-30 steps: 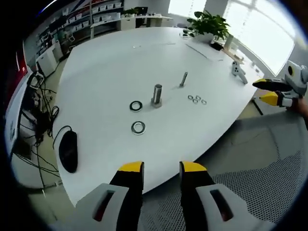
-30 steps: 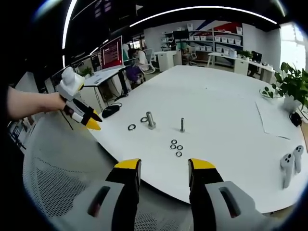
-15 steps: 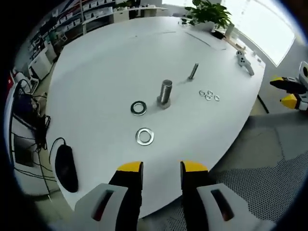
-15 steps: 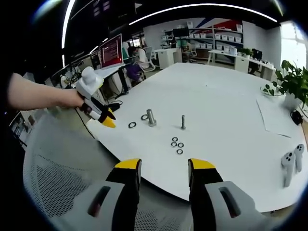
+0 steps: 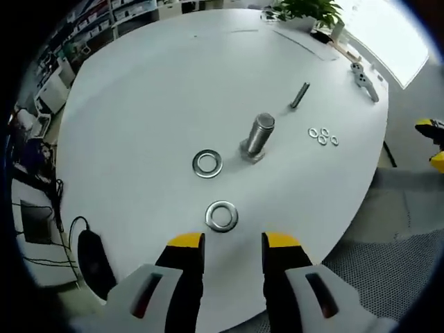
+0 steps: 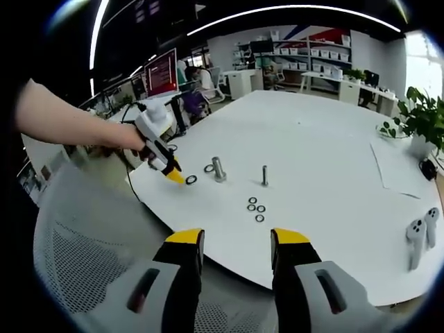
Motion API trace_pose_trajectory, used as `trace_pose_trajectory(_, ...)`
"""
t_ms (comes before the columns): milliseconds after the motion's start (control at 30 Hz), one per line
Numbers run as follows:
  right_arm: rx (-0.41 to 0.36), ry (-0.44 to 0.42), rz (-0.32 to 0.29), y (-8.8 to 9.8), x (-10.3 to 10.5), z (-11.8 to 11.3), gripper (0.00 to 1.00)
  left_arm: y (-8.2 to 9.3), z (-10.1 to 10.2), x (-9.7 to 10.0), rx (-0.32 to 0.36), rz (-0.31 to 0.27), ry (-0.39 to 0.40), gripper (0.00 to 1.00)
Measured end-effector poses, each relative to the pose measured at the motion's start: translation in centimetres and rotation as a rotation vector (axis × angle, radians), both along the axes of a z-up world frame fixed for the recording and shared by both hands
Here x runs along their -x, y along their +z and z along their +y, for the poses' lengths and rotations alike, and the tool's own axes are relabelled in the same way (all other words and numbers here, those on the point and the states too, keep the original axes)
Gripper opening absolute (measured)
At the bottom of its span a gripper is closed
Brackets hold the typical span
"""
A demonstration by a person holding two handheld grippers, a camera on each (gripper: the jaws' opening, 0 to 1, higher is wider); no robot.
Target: Place the washer onto the threaded stud by aligning its center hole with the stud, sliding it down to the base, and recovering from edge contact or off-axis alignment until the washer reaches the visible bottom stop.
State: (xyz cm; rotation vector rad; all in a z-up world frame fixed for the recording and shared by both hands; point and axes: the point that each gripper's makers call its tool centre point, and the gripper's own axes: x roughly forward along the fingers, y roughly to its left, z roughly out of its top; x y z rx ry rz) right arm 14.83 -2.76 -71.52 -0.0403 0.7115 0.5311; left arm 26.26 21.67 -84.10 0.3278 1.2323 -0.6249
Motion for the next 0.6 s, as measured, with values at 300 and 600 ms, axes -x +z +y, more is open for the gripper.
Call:
trace_pose_trajectory(300, 0.001, -0.005, 0.003, -0.1, 0.0, -0.1, 0.41, -1.2, -0.3, -0.7, -0.019, 0.017, 0.020, 0.31)
trace_pose_trajectory(600, -0.001, -0.011, 0.005, -0.1, -0.1, -0.3, 0.40, -2.2, -0.3, -1.1, -0.077, -0.011, -0.021, 0.30)
